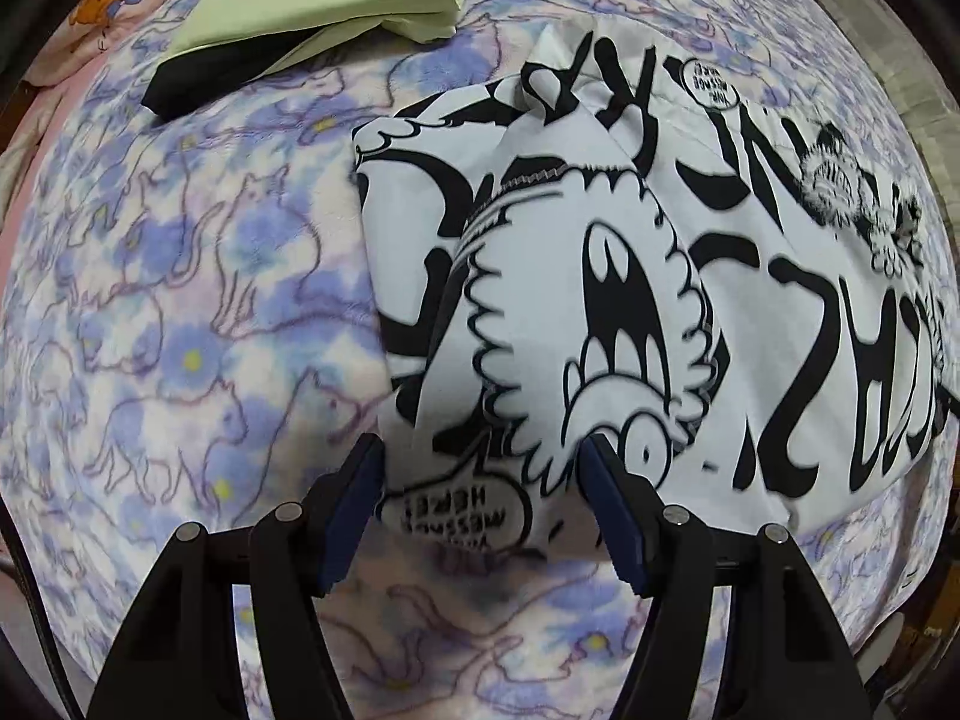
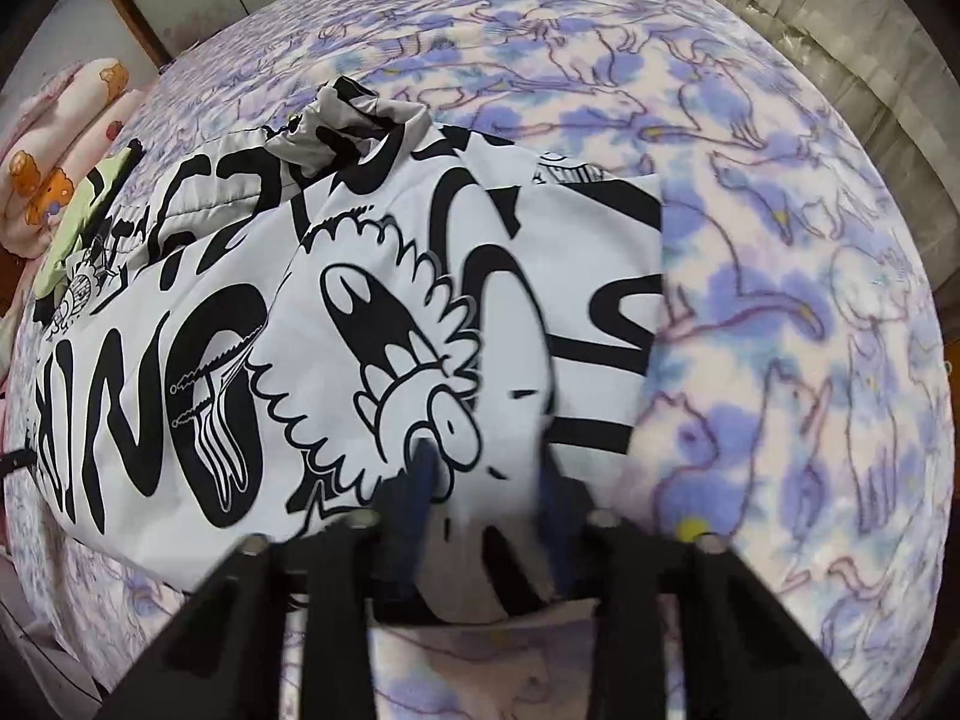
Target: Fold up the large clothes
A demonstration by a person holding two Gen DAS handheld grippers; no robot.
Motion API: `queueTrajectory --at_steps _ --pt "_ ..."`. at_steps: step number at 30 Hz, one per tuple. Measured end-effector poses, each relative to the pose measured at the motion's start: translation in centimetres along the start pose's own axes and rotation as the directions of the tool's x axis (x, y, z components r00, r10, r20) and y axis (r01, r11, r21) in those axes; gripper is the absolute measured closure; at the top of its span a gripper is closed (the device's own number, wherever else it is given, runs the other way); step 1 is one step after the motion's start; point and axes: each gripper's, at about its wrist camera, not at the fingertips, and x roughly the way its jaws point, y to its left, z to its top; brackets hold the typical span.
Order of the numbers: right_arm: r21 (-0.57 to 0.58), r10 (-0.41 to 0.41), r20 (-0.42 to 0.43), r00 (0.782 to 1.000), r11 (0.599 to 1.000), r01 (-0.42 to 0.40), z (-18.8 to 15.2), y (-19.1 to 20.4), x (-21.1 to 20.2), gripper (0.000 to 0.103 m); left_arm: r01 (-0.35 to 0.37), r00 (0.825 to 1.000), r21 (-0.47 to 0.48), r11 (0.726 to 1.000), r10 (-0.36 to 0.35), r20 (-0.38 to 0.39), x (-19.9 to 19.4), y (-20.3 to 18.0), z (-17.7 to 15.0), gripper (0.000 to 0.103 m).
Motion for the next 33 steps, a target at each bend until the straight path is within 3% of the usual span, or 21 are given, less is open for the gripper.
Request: queueTrajectory --at_steps 1,5,11,15,17,21,25,26,30,33 --pt "-0.006 0.006 -0.005 1.0 1.0 -0.006 -0.1 0.0 -0.2 0.086 0.004 1.0 -0.008 1.0 -0.005 -0.002 0.2 0.1 0.4 0.04" --pt "-0.071 -0.03 -0.021 0.999 0.997 0.028 -0.6 0.8 -0.8 0.096 -0.076 0.997 -0.01 0.997 0.076 0.002 0.4 -0.1 0.7 0.083" --pt "0.014 -0.078 -0.041 0.996 0.997 0.078 -2.2 0.4 -1.0 0.097 -0.146 0.989 -0.052 0.988 0.146 0.003 1.3 -0.8 -0.8 0.089" --pt "0.007 -0.128 -0.034 0.991 0.992 0.129 -3.4 0.8 -0.9 0.097 -0.169 0.986 -0.085 0.982 0.169 -0.005 2.3 -0.8 -2.0 0.09" --pt "0.03 -0.111 -0.034 0.993 0.993 0.112 -3.5 0.3 -0.7 0.097 -0.153 0.988 -0.12 0.981 0.154 -0.003 2.7 -0.1 -2.4 0.089" --pt "0.101 -0.082 0.017 0.997 0.992 0.08 -3.5 -0.3 -1.2 0.093 -0.19 0.976 -0.094 0.977 0.198 0.085 1.8 -0.5 -2.9 0.086" --pt "0.078 -0.153 0.073 0.985 0.986 0.148 -4.0 1.0 -3.0 0.091 -0.218 0.959 -0.096 0.971 0.232 0.163 -0.5 -1.4 -4.1 0.061" --pt "0.082 -0.154 0.084 0.985 0.986 0.147 -4.1 1.1 -3.5 0.088 -0.212 0.955 -0.106 0.972 0.229 0.189 -1.4 -1.7 -4.6 0.054" --pt "0.091 -0.142 0.18 0.974 0.988 0.127 -4.5 2.4 -6.4 0.071 -0.17 0.943 -0.101 0.98 0.192 0.27 -4.9 -4.5 -6.5 0.047" --pt "0.023 -0.064 0.274 0.96 0.998 0.06 -5.2 5.1 -8.6 0.069 -0.07 0.956 -0.072 0.995 0.087 0.281 -6.2 -6.5 -7.6 0.046"
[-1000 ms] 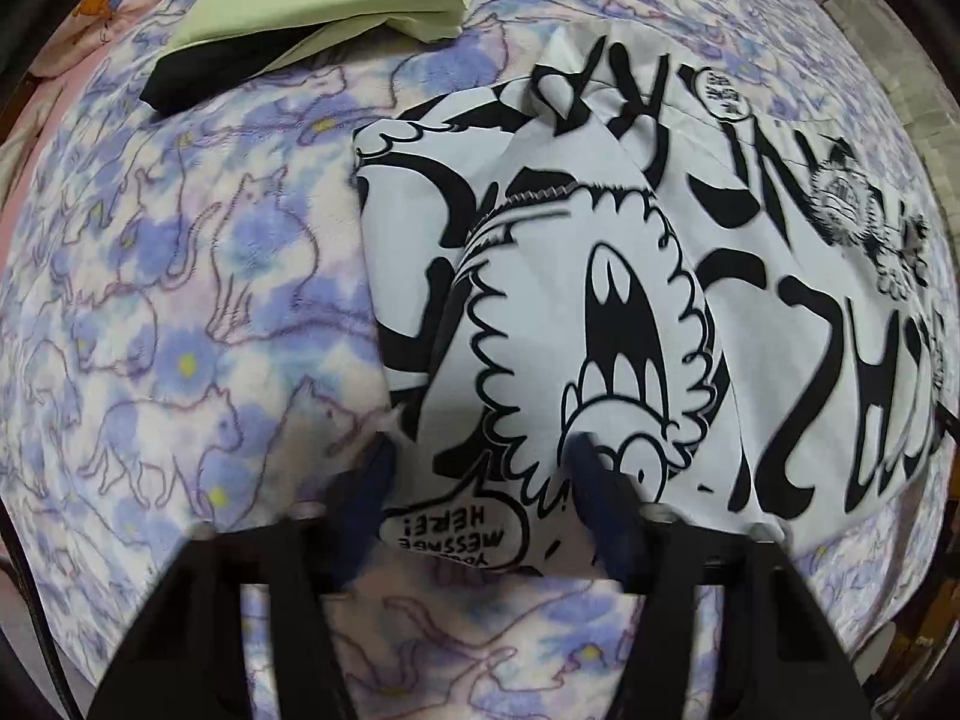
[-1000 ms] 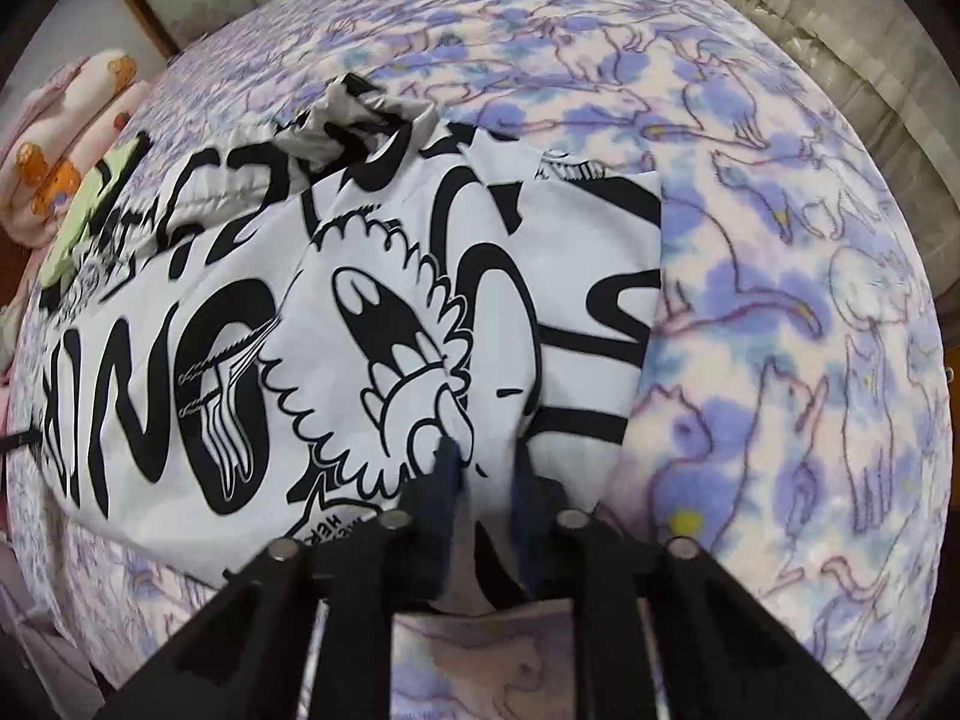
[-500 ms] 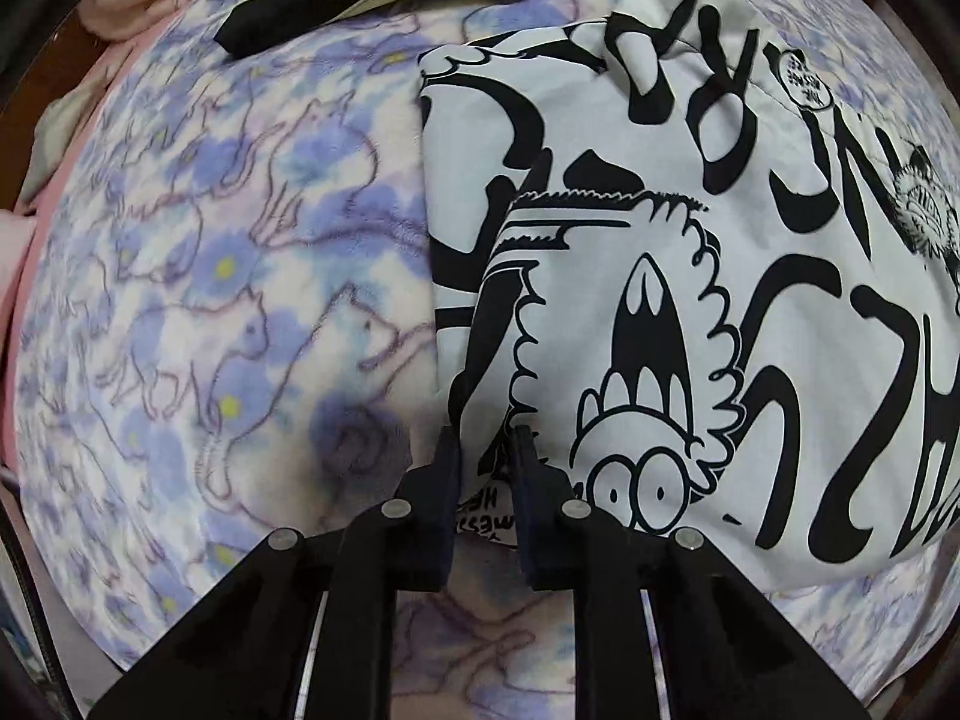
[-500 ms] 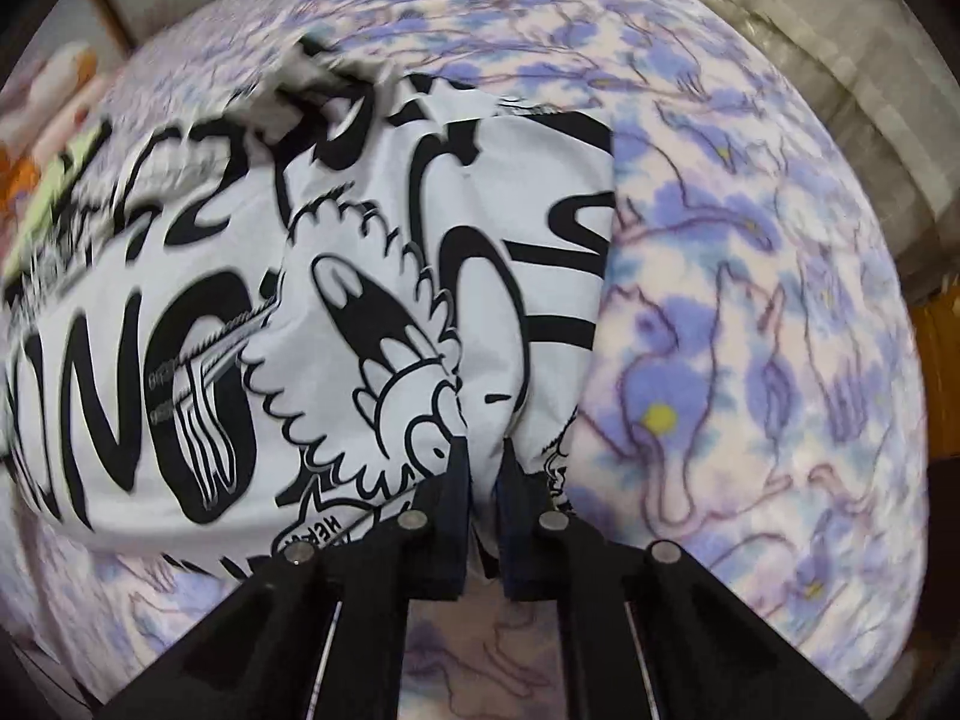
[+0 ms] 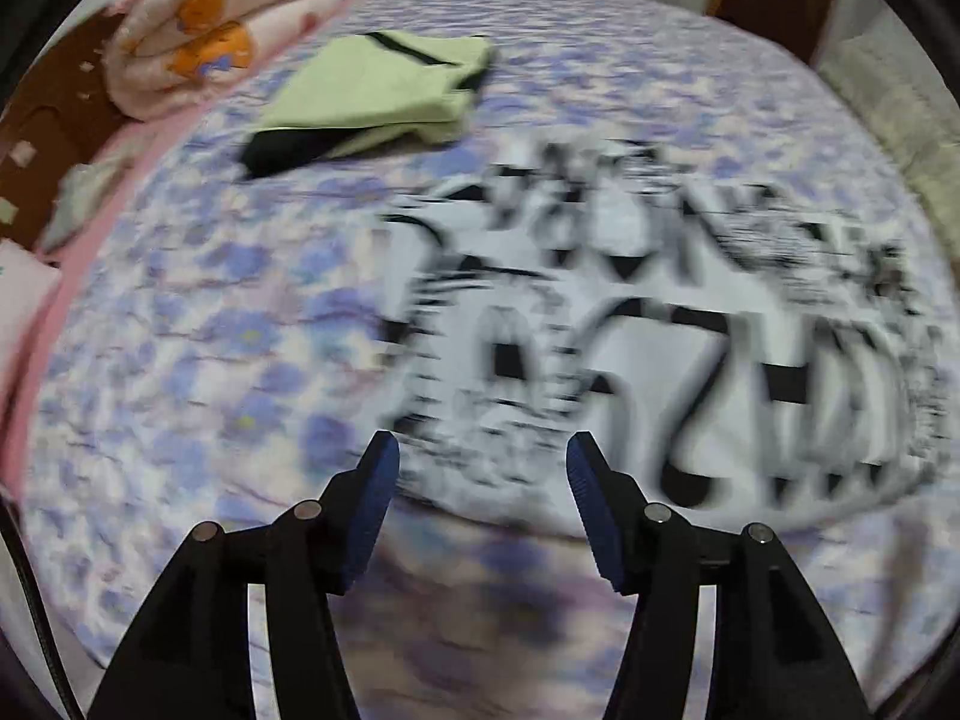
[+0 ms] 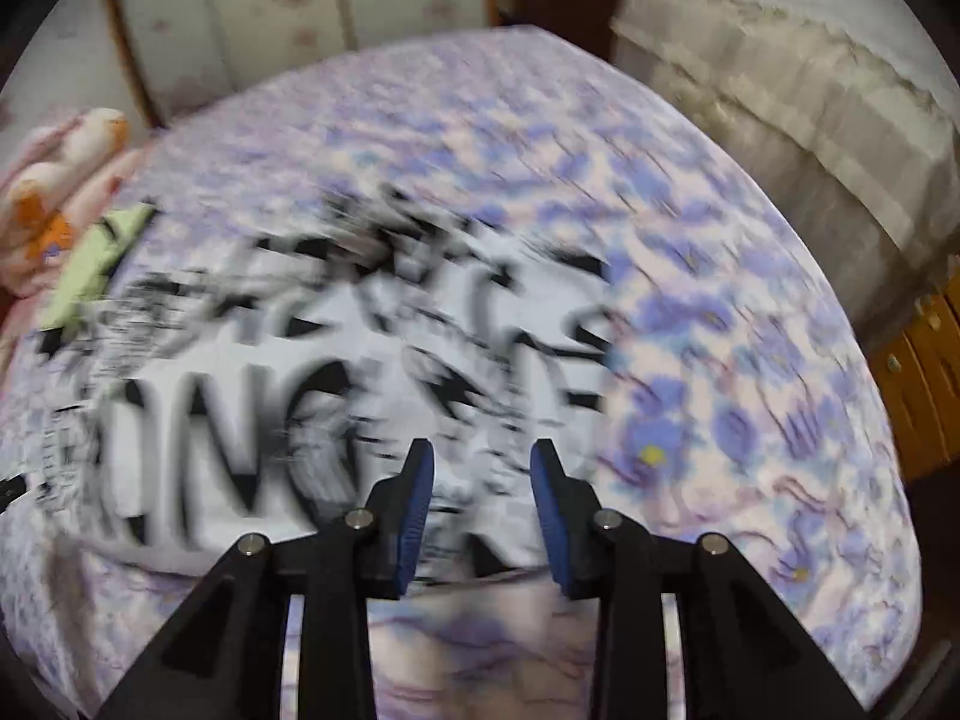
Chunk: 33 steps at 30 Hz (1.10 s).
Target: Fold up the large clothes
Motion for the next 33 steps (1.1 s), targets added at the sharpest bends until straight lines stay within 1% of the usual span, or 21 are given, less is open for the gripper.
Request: queueTrajectory --at_steps 1,2,3,4,5,6,8,9,10,11,12,13,15,17,19,22,24,25,27,29,33 --pt "-0.023 0.032 0.024 0.999 0.999 -0.031 -0.3 1.2 -0.6 0.069 0.038 0.999 -0.005 0.999 -0.038 -0.006 -0.4 -0.9 -0.2 0.046" --pt "-0.041 0.069 0.044 0.997 0.997 -0.067 -0.4 2.3 -0.8 0.07 0.095 0.995 -0.018 0.995 -0.095 -0.011 -0.7 -2.3 -0.4 0.046" --pt "-0.05 0.106 0.055 0.993 0.993 -0.103 -0.7 3.2 -1.0 0.07 0.135 0.991 -0.024 0.991 -0.135 -0.022 -0.9 -3.3 -0.5 0.046" --pt "-0.058 0.166 0.063 0.984 0.985 -0.163 -1.1 4.7 -1.1 0.07 0.177 0.983 -0.03 0.984 -0.178 -0.035 -1.0 -4.5 -0.6 0.046" --pt "-0.059 0.222 0.063 0.973 0.974 -0.218 -1.6 6.0 -1.0 0.07 0.24 0.969 -0.03 0.97 -0.241 -0.059 -0.9 -6.1 -0.7 0.046" --pt "-0.057 0.259 0.054 0.964 0.965 -0.256 -1.9 7.0 -0.9 0.07 0.282 0.956 -0.023 0.959 -0.283 -0.071 -0.8 -7.3 -0.7 0.046" --pt "-0.056 0.347 0.021 0.938 0.937 -0.345 -2.8 9.5 -0.4 0.079 0.342 0.937 -0.023 0.939 -0.343 -0.072 -0.5 -9.5 -0.9 0.046" --pt "-0.068 0.392 -0.005 0.92 0.918 -0.391 -3.3 10.9 0.3 0.089 0.355 0.931 -0.032 0.934 -0.357 -0.078 -0.3 -10.1 -0.9 0.046" --pt "-0.083 0.406 -0.022 0.913 0.91 -0.407 -3.7 11.9 0.8 0.092 0.373 0.922 -0.047 0.927 -0.375 -0.092 0.1 -10.8 -0.9 0.049" --pt "-0.099 0.409 -0.033 0.912 0.907 -0.41 -4.0 12.6 1.3 0.095 0.413 0.901 -0.063 0.908 -0.418 -0.117 0.8 -11.6 -0.9 0.059" --pt "-0.123 0.414 -0.041 0.909 0.901 -0.416 -4.3 13.5 1.8 0.097 0.435 0.888 -0.07 0.898 -0.44 -0.13 1.2 -12.1 -0.9 0.064" --pt "-0.138 0.422 -0.043 0.906 0.895 -0.424 -4.4 14.0 2.1 0.097 0.444 0.882 -0.073 0.893 -0.45 -0.143 1.7 -12.8 -0.8 0.068" --pt "-0.151 0.442 -0.033 0.896 0.884 -0.442 -4.3 14.6 2.6 0.097 0.437 0.885 -0.062 0.897 -0.441 -0.151 2.7 -13.6 -0.7 0.07" --pt "-0.151 0.453 -0.04 0.89 0.878 -0.454 -4.0 14.9 3.2 0.098 0.418 0.891 -0.046 0.907 -0.42 -0.172 4.1 -14.4 -0.2 0.079" --pt "-0.156 0.437 -0.034 0.899 0.886 -0.437 -3.2 15.2 4.5 0.102 0.407 0.893 -0.058 0.912 -0.411 -0.185 5.5 -14.7 0.4 0.079" --pt "-0.142 0.424 -0.031 0.905 0.894 -0.424 -2.0 15.3 6.8 0.103 0.4 0.887 -0.1 0.911 -0.413 -0.207 8.3 -15.3 1.6 0.08" --pt "-0.144 0.413 -0.043 0.91 0.899 -0.415 -1.2 15.7 8.8 0.103 0.401 0.889 -0.118 0.908 -0.417 -0.188 9.4 -15.5 2.4 0.08" --pt "-0.148 0.409 -0.046 0.912 0.9 -0.411 -0.9 16.0 9.6 0.103 0.4 0.893 -0.122 0.908 -0.417 -0.173 9.7 -15.6 2.8 0.082" --pt "-0.154 0.406 -0.05 0.912 0.899 -0.409 -0.2 16.6 11.1 0.103 0.408 0.896 -0.135 0.903 -0.425 -0.128 10.3 -15.7 4.2 0.082" --pt "-0.161 0.409 -0.048 0.911 0.897 -0.412 0.3 17.0 11.7 0.103 0.418 0.896 -0.152 0.896 -0.434 -0.095 10.9 -15.6 5.8 0.082" --pt "-0.163 0.404 -0.039 0.914 0.9 -0.404 1.7 17.7 12.9 0.103 0.43 0.895 -0.161 0.888 -0.443 -0.055 12.4 -15.7 8.5 0.085"
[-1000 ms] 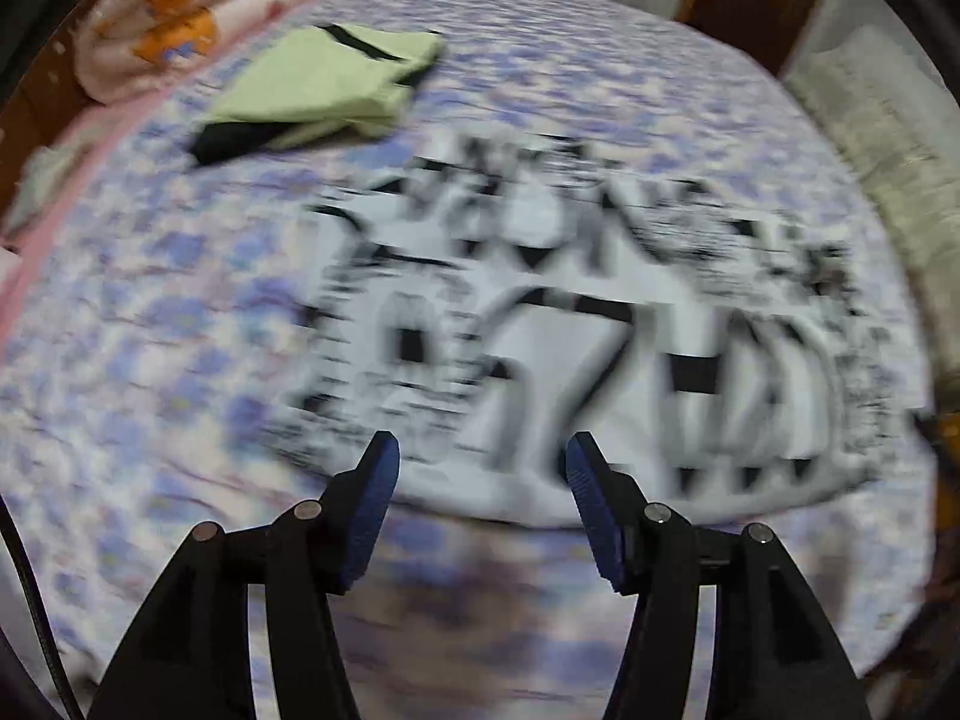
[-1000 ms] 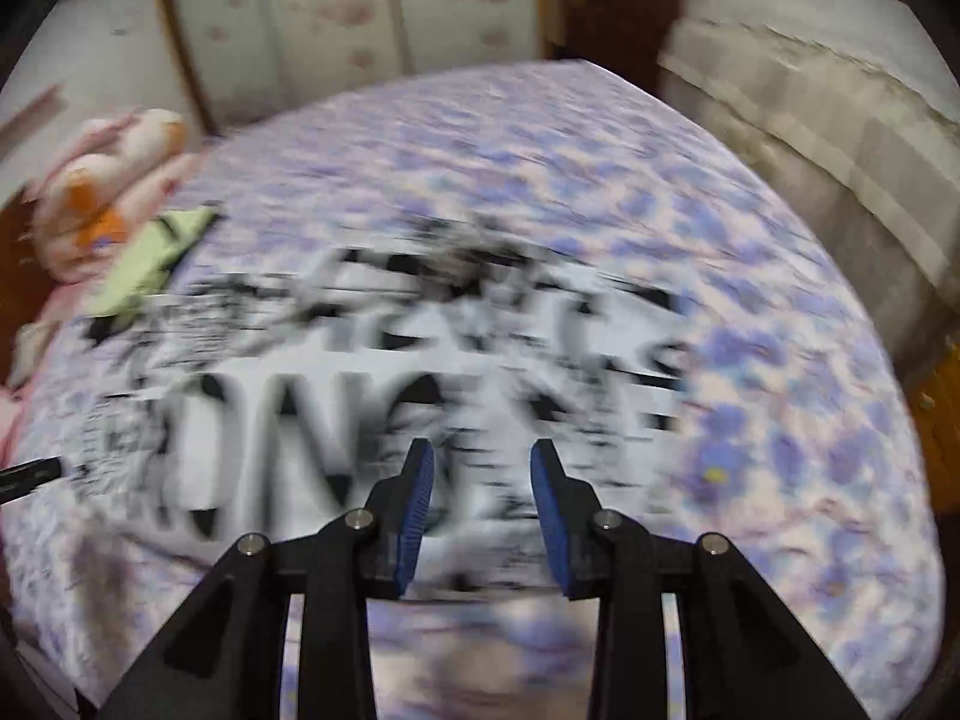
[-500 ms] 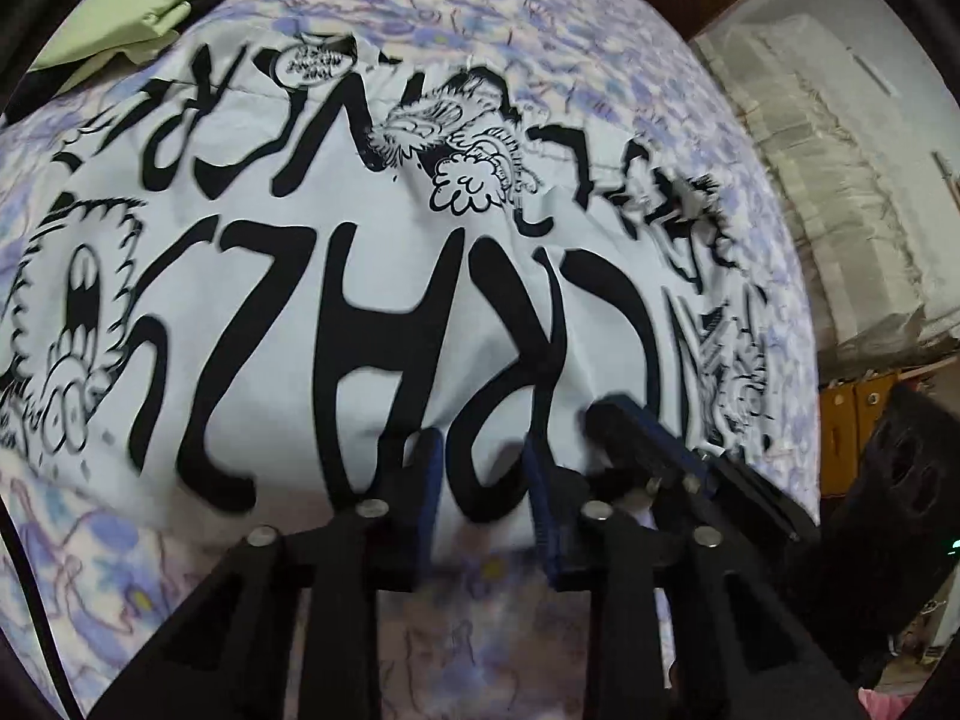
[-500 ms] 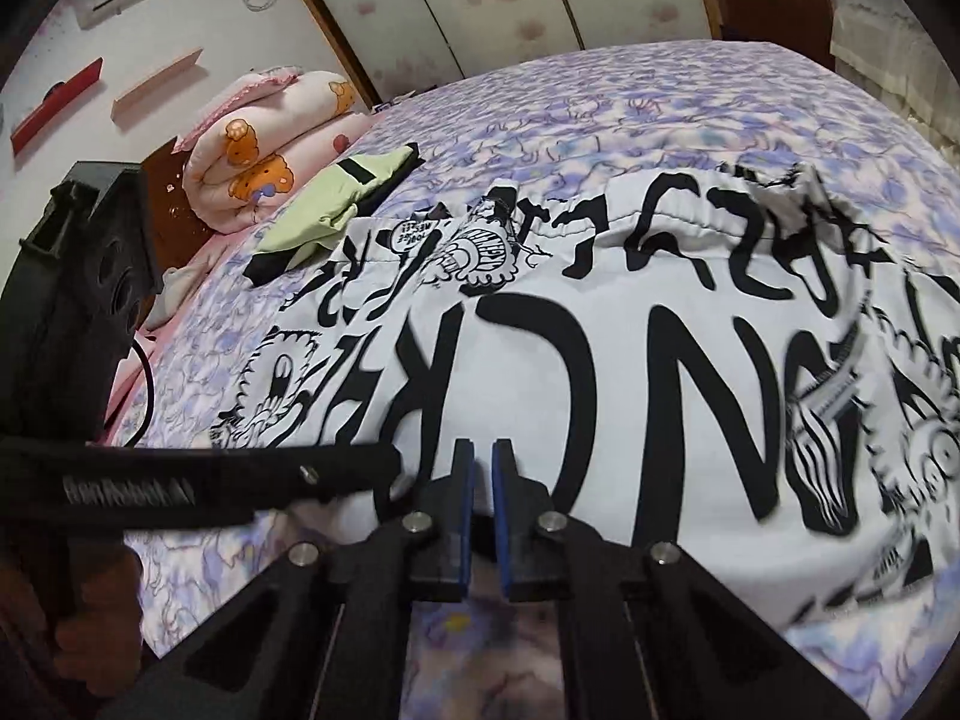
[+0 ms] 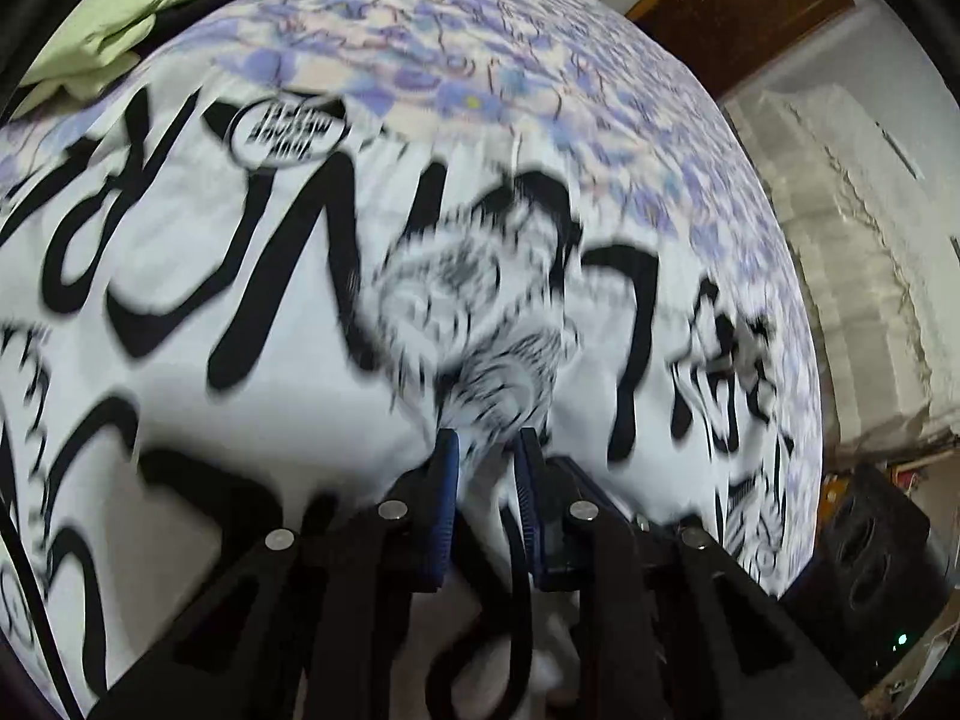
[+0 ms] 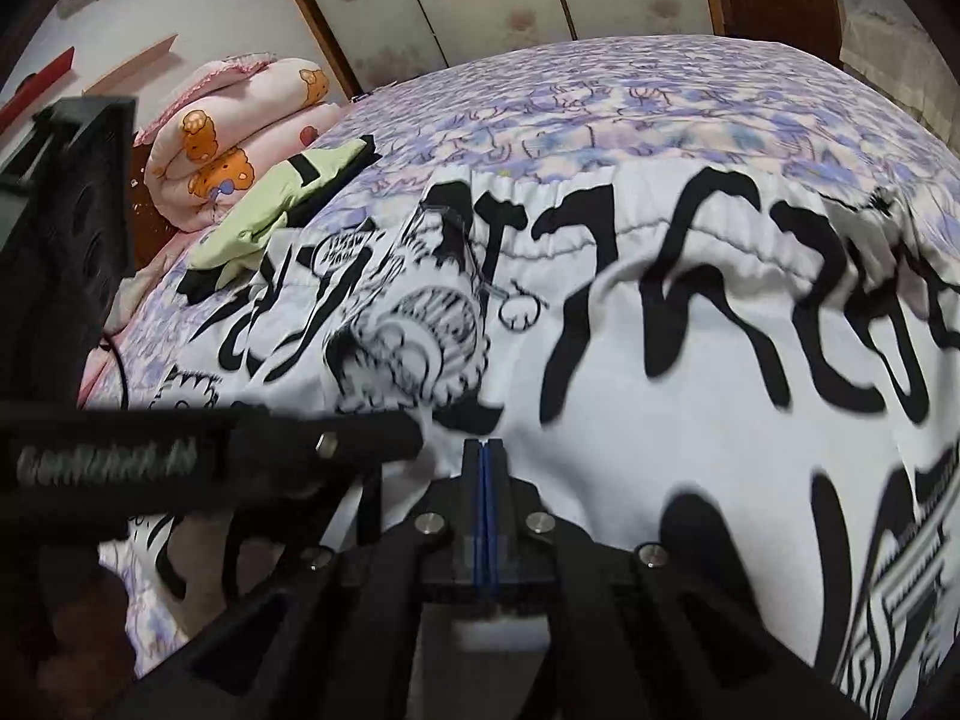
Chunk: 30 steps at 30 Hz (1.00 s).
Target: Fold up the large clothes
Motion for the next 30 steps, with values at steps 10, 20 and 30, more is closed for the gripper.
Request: queueTrajectory --at_steps 10,20,30 --pt "0.167 -0.044 -0.028 0.999 0.985 0.048 4.9 -4.9 2.3 0.103 -0.023 0.999 -0.066 0.998 0.025 0.03 2.2 2.8 3.9 0.102" --pt "0.112 -0.013 -0.029 0.999 0.994 0.016 4.7 -8.8 0.2 0.103 -0.198 0.973 -0.042 0.979 0.202 0.113 0.1 5.4 5.2 0.102" --pt "0.12 -0.059 -0.039 0.997 0.991 0.064 5.0 -12.5 -1.1 0.103 -0.34 0.933 0.011 0.94 0.337 0.125 -0.5 8.6 6.1 0.102"
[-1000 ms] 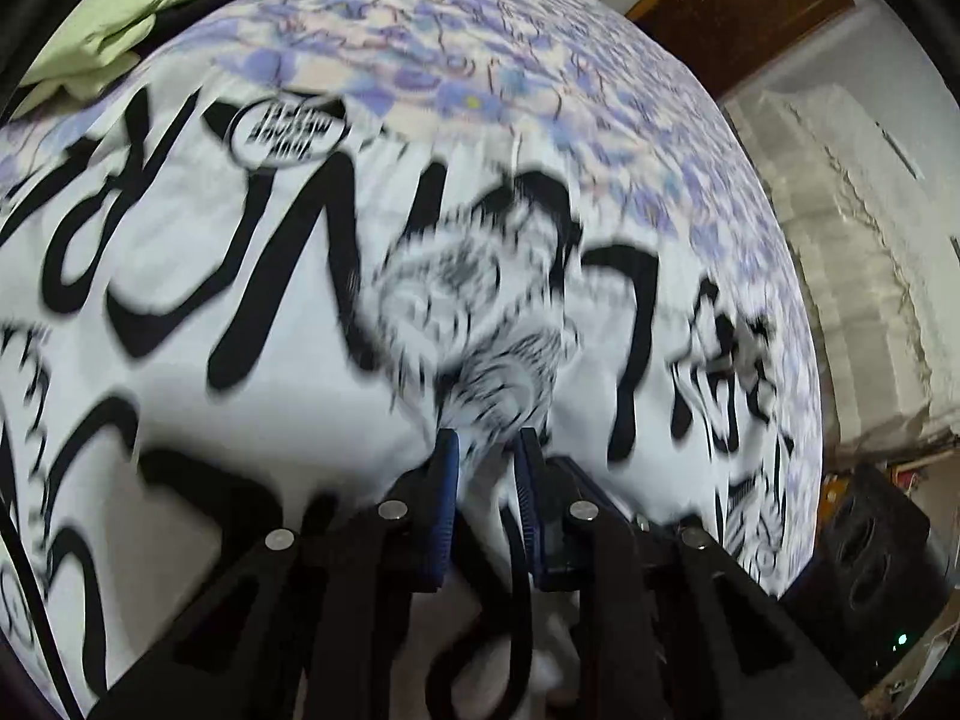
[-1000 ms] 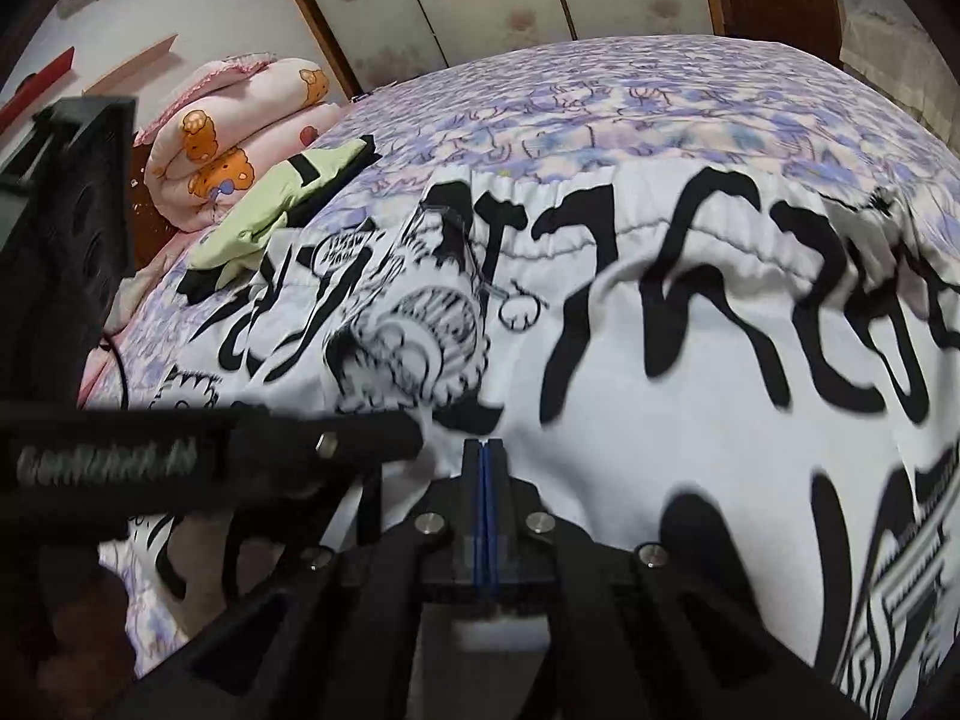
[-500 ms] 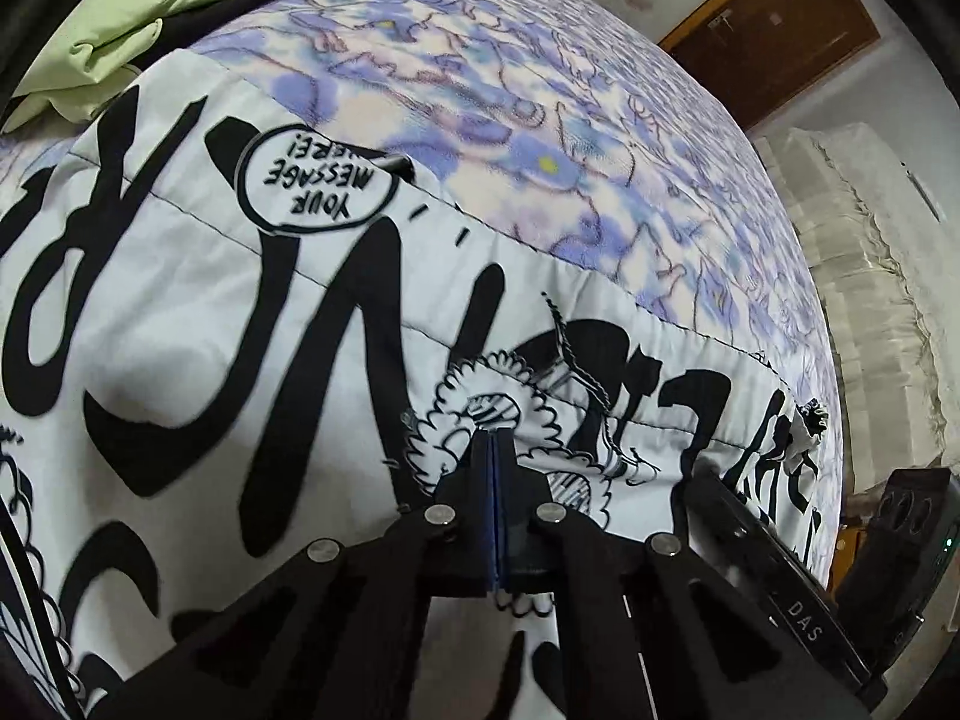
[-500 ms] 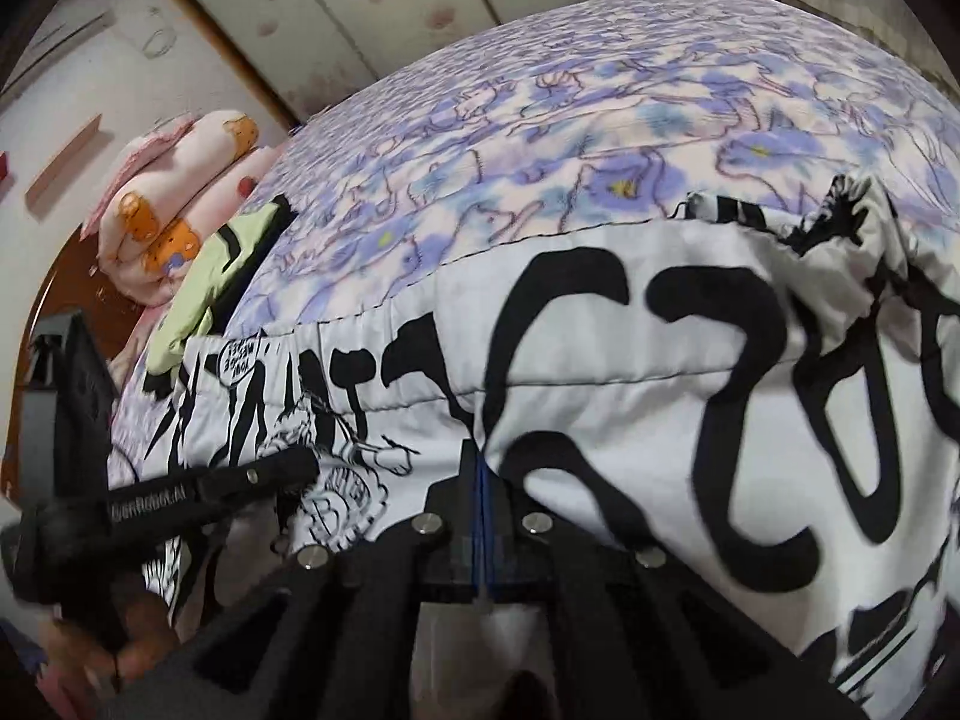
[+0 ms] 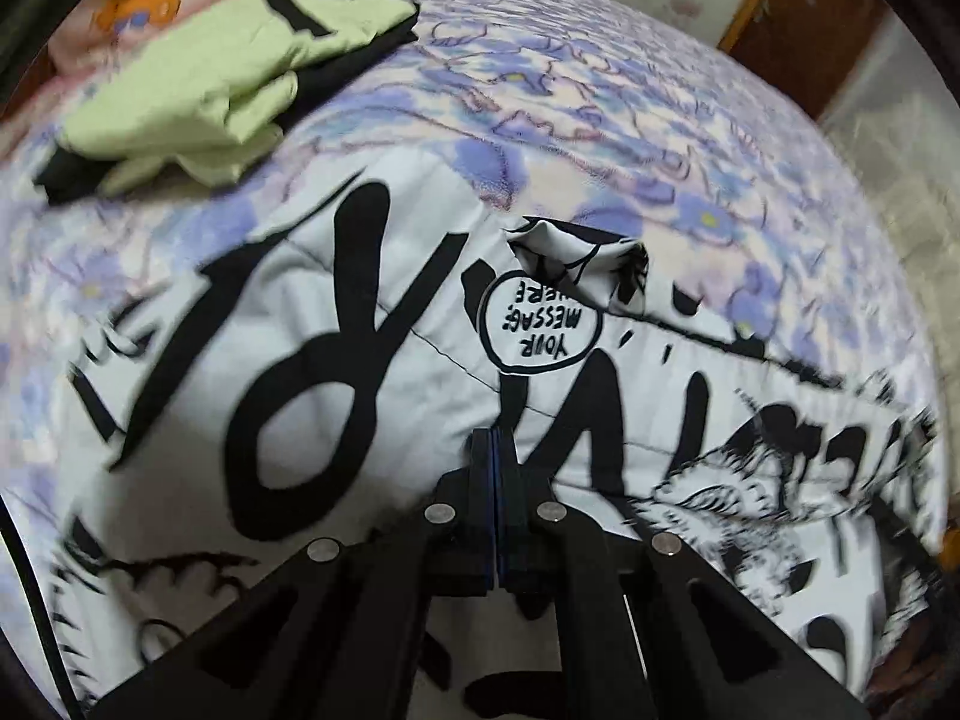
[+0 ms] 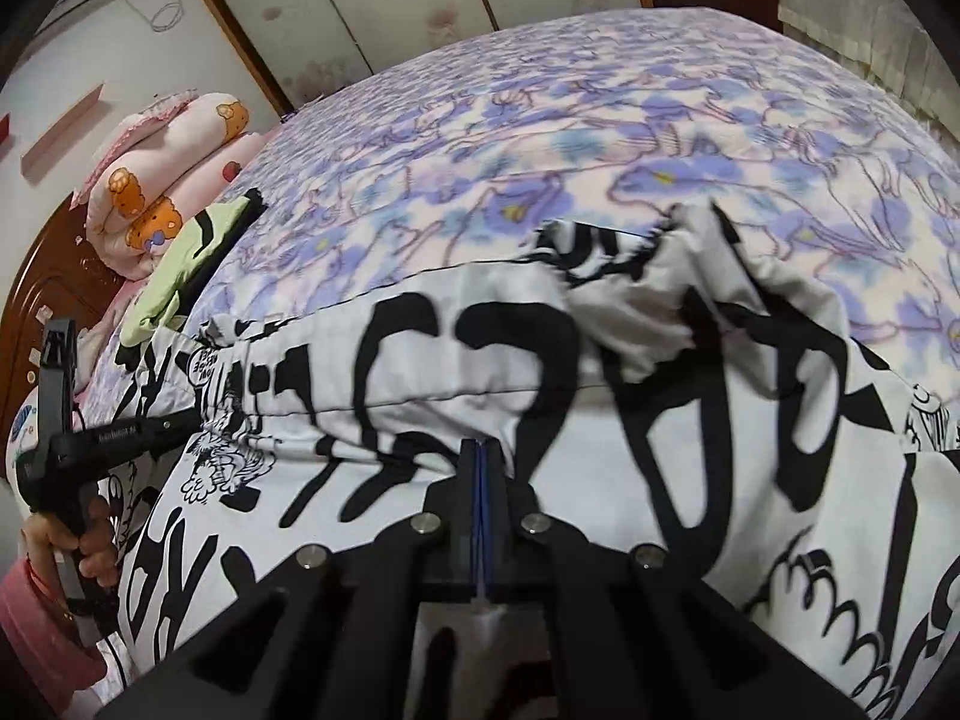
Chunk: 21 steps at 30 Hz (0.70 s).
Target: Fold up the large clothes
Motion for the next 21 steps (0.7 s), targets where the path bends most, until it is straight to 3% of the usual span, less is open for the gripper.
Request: queueTrajectory --at_steps 2,6,10,12,13,15,17,21 --pt "0.017 0.007 -0.005 1.0 1.0 -0.007 0.1 -0.3 0.1 0.103 -0.016 1.0 0.003 1.0 0.016 -0.003 0.0 -0.2 0.2 0.102" --pt "-0.018 -0.003 -0.018 1.0 1.0 0.003 0.1 -0.3 0.2 0.103 0.029 0.999 -0.07 0.997 -0.03 -0.018 -0.1 1.3 0.5 0.102" --pt "-0.002 -0.001 -0.017 1.0 1.0 0.001 0.0 -0.8 -0.3 0.103 0.008 1.0 -0.041 0.999 -0.009 -0.029 -0.5 1.9 0.6 0.102" --pt "-0.003 -0.116 -0.01 0.993 0.993 0.116 -0.1 -1.8 -0.6 0.103 0.002 1.0 -0.03 1.0 -0.003 -0.031 -0.8 2.5 0.4 0.102" --pt "0.024 -0.101 -0.009 0.995 0.995 0.101 -0.1 -2.8 -0.8 0.103 -0.003 0.999 -0.028 1.0 0.002 -0.033 -0.9 2.8 0.2 0.102" --pt "0.079 -0.16 -0.016 0.987 0.984 0.161 -0.2 -5.0 -1.3 0.103 -0.013 0.999 -0.03 0.999 0.012 -0.036 -1.4 3.6 -0.1 0.102" --pt "0.091 -0.164 -0.013 0.986 0.982 0.165 -0.3 -6.4 -1.9 0.103 -0.028 0.999 -0.031 0.999 0.026 -0.036 -1.6 4.3 -0.2 0.102" --pt "0.025 -0.25 -0.013 0.968 0.968 0.25 -0.2 -7.5 -3.1 0.103 -0.04 0.998 -0.025 0.999 0.038 -0.045 -1.8 4.8 -0.1 0.102"
